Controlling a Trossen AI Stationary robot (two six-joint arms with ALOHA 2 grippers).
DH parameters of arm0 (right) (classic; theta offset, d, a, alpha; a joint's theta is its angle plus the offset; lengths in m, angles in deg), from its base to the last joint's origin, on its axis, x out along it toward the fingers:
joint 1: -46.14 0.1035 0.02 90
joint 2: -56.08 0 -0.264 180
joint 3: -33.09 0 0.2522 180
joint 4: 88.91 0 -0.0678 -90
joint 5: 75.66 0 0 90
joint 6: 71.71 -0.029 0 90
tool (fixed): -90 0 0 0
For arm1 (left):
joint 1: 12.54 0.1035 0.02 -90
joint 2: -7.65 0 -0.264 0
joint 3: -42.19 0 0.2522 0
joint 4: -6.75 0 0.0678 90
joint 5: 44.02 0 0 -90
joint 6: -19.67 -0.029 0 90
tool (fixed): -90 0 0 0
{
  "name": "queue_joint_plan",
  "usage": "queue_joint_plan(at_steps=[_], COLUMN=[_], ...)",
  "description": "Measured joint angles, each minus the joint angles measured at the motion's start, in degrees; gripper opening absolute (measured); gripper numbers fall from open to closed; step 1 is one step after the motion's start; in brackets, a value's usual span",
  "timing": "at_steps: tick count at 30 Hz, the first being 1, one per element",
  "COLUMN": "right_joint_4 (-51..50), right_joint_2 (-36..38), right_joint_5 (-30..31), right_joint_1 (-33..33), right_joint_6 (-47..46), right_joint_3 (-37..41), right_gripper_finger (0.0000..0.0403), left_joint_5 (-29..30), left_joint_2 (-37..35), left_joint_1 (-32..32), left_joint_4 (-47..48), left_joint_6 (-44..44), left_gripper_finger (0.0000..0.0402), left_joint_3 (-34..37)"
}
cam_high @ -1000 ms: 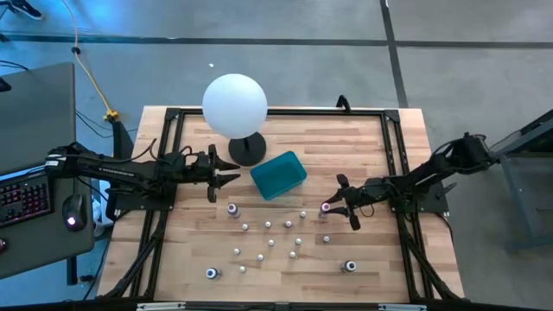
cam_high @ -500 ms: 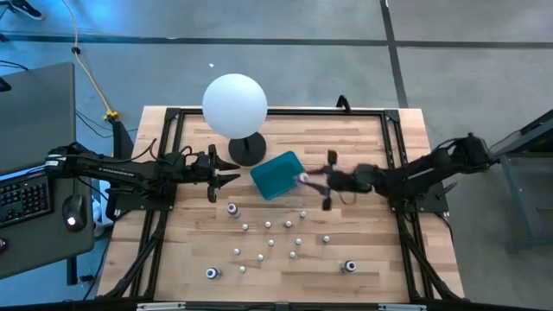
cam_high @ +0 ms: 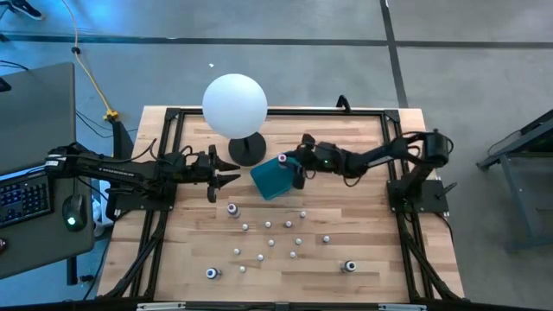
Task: Pick & Place food coloring
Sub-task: Put the large pink food coloring bottle into the bin
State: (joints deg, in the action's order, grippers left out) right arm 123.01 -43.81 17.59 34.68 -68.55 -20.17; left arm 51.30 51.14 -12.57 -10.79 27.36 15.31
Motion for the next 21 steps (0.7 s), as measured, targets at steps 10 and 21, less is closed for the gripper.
queue_joint_plan(at_steps=[10, 21], right_joint_4=[-0.50, -3.83], right_joint_2=[-2.74, -2.63], right_joint_5=[0.02, 6.62], right_joint_1=[-4.01, -4.34], right_joint_6=[-2.35, -1.57], right_joint_3=[-0.02, -0.07], right_gripper_finger=[0.0123, 0.0184], left_joint_5=[-0.31, -0.35], left_joint_2=[0.01, 0.01], left_joint_1=[0.00, 0.00], left_joint_4=[0.23, 0.19], left_joint_6=[0.11, 0.34], left_gripper_finger=[0.0129, 0.0129], left_joint_3=[0.00, 0.00])
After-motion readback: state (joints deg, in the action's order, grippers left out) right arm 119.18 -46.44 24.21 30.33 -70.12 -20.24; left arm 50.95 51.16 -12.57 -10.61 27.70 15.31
